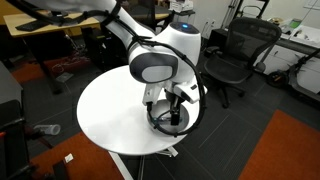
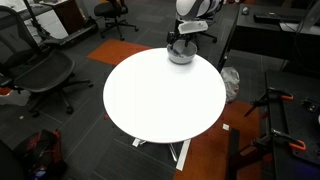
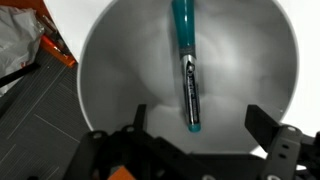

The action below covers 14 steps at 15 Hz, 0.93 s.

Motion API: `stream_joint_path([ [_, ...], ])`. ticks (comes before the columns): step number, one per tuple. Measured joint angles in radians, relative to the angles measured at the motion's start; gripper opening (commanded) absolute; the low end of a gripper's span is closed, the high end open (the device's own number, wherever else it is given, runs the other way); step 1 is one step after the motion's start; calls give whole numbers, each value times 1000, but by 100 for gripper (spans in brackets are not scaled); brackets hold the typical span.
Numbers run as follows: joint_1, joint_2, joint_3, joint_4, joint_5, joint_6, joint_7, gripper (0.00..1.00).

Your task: Pick up the pen from the grey bowl and put it on the table.

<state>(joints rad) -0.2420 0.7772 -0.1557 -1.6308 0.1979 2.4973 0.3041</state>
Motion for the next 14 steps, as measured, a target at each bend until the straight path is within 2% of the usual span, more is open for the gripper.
stream_joint_path([
  [5, 0, 60, -8, 61, -19, -42, -6, 100],
  [6, 0, 70, -11, 70, -24, -49, -6, 75],
  [7, 0, 78, -13, 78, -28, -53, -6, 74],
  [14, 0, 106, -26, 111, -42, -72, -6, 21],
])
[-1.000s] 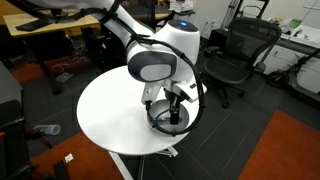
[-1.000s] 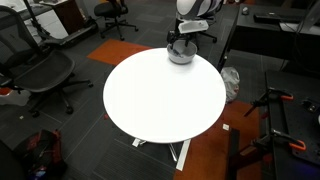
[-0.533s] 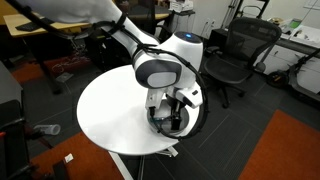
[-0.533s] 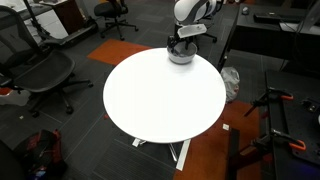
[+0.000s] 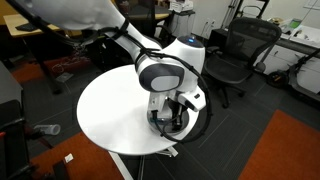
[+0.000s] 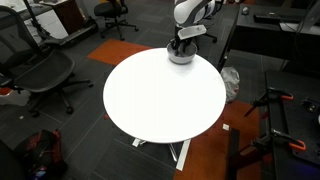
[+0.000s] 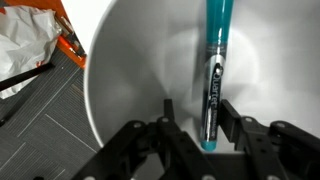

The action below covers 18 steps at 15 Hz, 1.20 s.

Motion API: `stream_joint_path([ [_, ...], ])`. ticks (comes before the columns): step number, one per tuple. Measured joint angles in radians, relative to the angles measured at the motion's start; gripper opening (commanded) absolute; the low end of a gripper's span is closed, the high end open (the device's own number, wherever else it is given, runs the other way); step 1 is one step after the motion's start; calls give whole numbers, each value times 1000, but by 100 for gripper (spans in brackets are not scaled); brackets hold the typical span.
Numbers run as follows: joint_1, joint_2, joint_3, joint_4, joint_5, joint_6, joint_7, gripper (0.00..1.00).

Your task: Pick up the pen from the grey bowl and put it on the table.

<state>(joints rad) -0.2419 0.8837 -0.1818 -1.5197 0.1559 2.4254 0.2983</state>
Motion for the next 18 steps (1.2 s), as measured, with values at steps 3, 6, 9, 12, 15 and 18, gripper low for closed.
stream_joint_path([
  [3, 1, 2, 0, 10, 0, -6, 0, 0],
  [6, 1, 3, 0, 17, -1, -9, 0, 5],
  [9, 3, 2, 0, 22, -1, -9, 0, 5],
  [12, 8, -20, 0, 23, -1, -9, 0, 5],
  [15, 19, -74, 0, 13, -1, -9, 0, 5],
  [18, 35, -156, 0, -20, -1, -9, 0, 5],
])
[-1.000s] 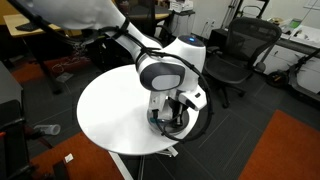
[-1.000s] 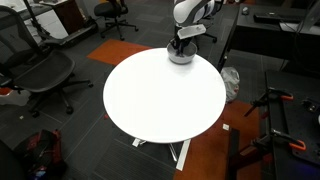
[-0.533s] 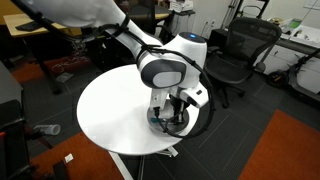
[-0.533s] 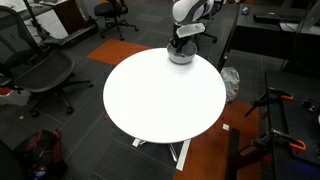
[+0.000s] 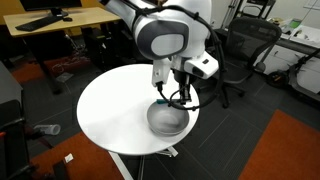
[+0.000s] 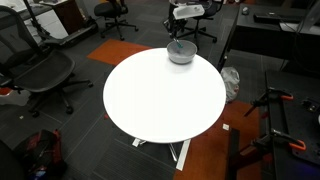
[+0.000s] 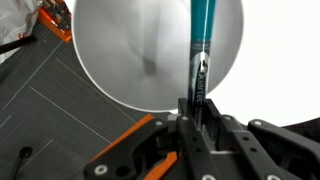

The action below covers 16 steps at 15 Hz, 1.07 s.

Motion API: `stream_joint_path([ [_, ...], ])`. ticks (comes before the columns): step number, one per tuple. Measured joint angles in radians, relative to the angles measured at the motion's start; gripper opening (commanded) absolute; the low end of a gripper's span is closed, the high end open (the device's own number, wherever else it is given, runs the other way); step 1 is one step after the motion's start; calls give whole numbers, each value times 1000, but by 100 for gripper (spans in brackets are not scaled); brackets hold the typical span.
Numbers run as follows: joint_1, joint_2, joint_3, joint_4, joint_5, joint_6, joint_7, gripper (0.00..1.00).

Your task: Pick up the pen from the grey bowl and put it on the table.

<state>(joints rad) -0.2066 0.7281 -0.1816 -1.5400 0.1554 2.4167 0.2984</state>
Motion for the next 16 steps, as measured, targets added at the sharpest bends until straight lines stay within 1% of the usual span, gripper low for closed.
stream_joint_path([
  [5, 48, -173, 13, -131, 0, 1, 0, 5],
  [12, 146, -427, 74, -410, -13, 5, -26, 5],
  [14, 168, -473, 87, -478, -25, 8, -26, 5],
  [16, 180, -493, 93, -524, -28, 18, -25, 5],
])
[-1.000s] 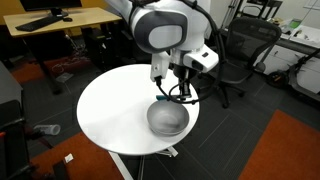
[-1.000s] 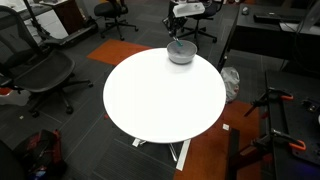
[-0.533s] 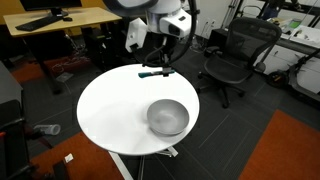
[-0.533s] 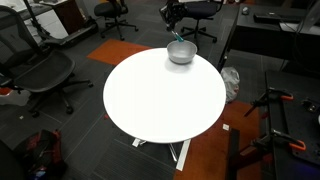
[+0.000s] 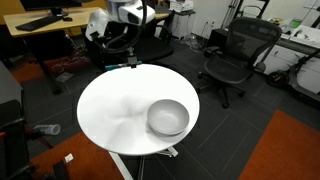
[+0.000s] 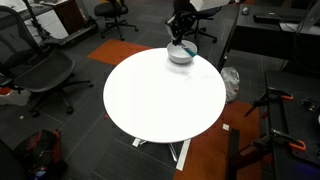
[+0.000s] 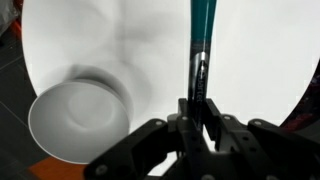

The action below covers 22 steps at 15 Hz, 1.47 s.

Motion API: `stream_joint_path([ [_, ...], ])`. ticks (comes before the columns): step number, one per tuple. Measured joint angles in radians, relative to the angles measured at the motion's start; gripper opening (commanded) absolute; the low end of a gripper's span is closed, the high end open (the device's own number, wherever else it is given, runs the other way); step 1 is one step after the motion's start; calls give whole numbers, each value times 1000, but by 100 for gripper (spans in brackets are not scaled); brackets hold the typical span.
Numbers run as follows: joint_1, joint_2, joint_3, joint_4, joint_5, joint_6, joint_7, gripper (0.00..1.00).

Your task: Pick up the pen from the grey bowl and put it on the table.

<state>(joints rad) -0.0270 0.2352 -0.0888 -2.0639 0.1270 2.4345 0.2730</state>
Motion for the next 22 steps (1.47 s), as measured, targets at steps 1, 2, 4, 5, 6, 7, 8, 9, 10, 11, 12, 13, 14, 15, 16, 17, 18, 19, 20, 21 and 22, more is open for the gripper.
stream_joint_path([
  [1, 2, -1, 0, -18, -1, 15, 3, 5],
  [2, 2, 0, 0, -37, -1, 37, 4, 5],
  [4, 2, 6, 0, -72, -1, 82, 10, 5],
  [5, 3, 14, 0, -87, -2, 106, 12, 5],
  [6, 3, 25, 0, -101, -3, 131, 21, 5],
  [7, 5, 39, 0, -112, -7, 157, 34, 5],
  [8, 8, 55, 0, -121, -12, 180, 50, 5],
  [9, 13, 72, -1, -128, -20, 202, 69, 5],
  [10, 21, 92, -4, -133, -33, 223, 92, 5],
  [11, 32, 113, -10, -135, -46, 239, 116, 5],
  [12, 44, 136, -17, -136, -56, 249, 141, 5],
  [13, 57, 159, -24, -136, -66, 256, 165, 5],
  [14, 70, 181, -33, -135, -71, 260, 185, 5],
  [15, 82, 201, -39, -133, -72, 261, 200, 5],
  [16, 91, 219, -44, -131, -72, 261, 210, 5],
  [17, 98, 234, -47, -129, -72, 262, 218, 10],
  [18, 105, 248, -49, -126, -72, 263, 225, 44],
  [19, 109, 259, -49, -122, -72, 264, 226, 46],
  [20, 112, 267, -50, -119, -70, 267, 226, 51],
  [21, 115, 270, -50, -117, -70, 269, 226, 60],
  [22, 117, 270, -49, -116, -68, 271, 226, 66],
])
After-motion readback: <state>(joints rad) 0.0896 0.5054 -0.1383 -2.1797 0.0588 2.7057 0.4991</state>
